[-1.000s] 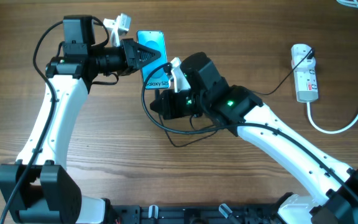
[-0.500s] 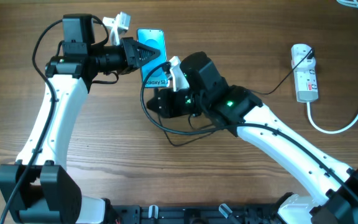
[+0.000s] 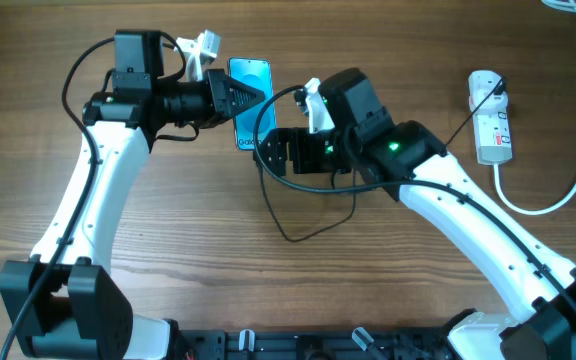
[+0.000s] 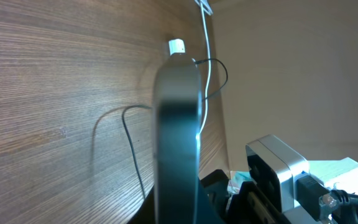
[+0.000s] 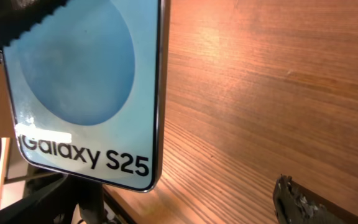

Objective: Plug charger to phone and switch on socket
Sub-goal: 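Lower the phone flat onto the table with the left gripper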

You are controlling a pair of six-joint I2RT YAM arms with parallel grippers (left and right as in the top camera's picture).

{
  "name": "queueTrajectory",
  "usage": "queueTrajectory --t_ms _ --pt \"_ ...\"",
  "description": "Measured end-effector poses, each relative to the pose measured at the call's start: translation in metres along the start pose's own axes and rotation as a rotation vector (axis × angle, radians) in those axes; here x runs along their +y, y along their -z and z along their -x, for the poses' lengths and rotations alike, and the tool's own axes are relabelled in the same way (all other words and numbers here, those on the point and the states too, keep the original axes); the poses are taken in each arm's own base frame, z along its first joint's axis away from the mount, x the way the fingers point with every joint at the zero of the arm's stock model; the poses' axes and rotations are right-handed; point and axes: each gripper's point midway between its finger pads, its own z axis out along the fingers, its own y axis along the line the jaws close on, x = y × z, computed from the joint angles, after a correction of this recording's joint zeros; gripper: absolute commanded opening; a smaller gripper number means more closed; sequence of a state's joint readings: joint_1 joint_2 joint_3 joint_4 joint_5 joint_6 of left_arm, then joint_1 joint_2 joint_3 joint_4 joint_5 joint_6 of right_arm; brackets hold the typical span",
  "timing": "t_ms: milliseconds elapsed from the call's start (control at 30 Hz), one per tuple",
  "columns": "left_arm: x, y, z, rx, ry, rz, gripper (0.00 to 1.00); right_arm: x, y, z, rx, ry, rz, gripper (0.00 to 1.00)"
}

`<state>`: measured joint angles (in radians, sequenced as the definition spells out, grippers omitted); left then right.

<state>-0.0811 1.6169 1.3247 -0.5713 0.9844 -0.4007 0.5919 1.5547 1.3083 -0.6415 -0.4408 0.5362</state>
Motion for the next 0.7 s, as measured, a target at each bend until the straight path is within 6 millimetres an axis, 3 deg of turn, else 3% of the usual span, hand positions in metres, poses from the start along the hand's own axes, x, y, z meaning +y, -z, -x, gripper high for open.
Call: queueTrajectory --t_ms 100,200,400,500,700 --pt "0.005 -0.003 -0.003 0.003 0.009 0.032 0.04 -0.023 0.008 0.008 -0.02 -0.039 -0.069 1.0" --pt "0.009 -0.001 -0.005 0.007 0.034 0.044 0.04 -0.079 0.028 0.033 -0.128 -0.115 -0.254 1.0" --pt "0.037 0.002 -0.011 -0.003 0.1 0.195 0.04 -0.095 0.033 0.036 -0.164 -0.113 -0.357 1.0" --pt "0.05 -0.001 -0.016 -0.005 0.096 0.297 0.04 -0.117 0.044 0.039 -0.206 -0.118 -0.495 1.0" --pt "0.078 -0.009 -0.038 0.019 0.041 0.59 0.04 -0.126 0.05 0.043 -0.233 -0.116 -0.557 1.0"
